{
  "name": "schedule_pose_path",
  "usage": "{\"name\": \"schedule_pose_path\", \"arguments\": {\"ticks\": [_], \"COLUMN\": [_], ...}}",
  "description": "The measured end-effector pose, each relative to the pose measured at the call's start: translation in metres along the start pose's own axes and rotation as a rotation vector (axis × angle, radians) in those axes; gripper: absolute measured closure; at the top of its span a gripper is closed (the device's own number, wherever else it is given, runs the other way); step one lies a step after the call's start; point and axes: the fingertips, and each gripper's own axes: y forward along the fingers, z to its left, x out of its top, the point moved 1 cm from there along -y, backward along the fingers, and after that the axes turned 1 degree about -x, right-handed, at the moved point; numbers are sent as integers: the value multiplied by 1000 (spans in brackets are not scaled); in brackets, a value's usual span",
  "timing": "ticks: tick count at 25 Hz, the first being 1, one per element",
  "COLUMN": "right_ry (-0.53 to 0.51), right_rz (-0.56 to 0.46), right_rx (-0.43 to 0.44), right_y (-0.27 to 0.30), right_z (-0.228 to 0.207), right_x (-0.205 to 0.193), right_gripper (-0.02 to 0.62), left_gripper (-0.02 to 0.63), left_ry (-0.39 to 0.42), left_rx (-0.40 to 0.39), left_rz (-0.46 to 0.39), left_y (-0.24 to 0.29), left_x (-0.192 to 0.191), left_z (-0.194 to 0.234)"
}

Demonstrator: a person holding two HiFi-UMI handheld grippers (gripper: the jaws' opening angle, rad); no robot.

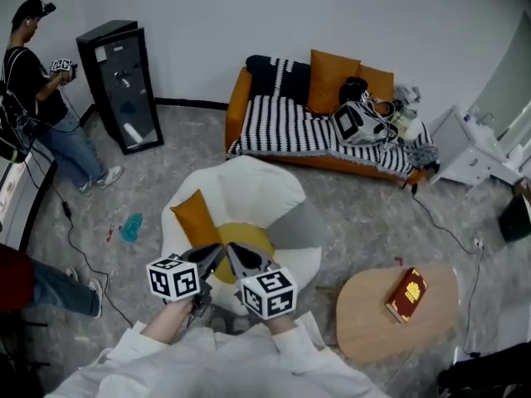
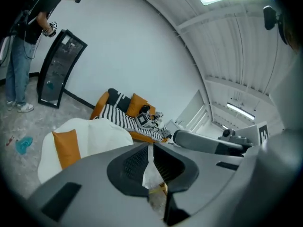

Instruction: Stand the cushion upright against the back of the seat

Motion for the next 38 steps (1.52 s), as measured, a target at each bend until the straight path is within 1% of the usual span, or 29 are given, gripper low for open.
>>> {"name": "schedule_pose_path", "arguments": {"ticks": [3,6,11,13,17,20,27,32,38], "right_ry": [1,-9,-4,-5,-40,-28,-64,-88,-71], "right_rz": [-13,-9,4,14,34,52,80,85,88], "right_rx": [-13,-16,-21,-19,-26,-27,-40,-65,-71], "right_y": [-2,-4,-5,-5,-7,-9,-12,-18,-25], "right_z": [-10,-12,-13,-11,-9,-8,-8,-9,-8], "right_x": [6,7,-3,-7,-13,-20,-27,-31,-36], "right_gripper": [583,583,583,583,583,583,583,583,583], "left_gripper": [581,598,598,600,600,600,600,600,600], "left_ry": [25,54,133,147,144,135,128,140,138], "left_rx": [9,-5,-23,-22,-7,5,12,15,19], "left_rz": [3,-4,5,20,44,55,52,65,82], "left_y": [-1,-2,-2,-1,1,0,-2,-2,-4], "left_x": [-1,4,4,-1,-11,-15,-19,-27,-35], "left_z": [0,-3,-16,-18,-15,-12,-15,-17,-20]}}
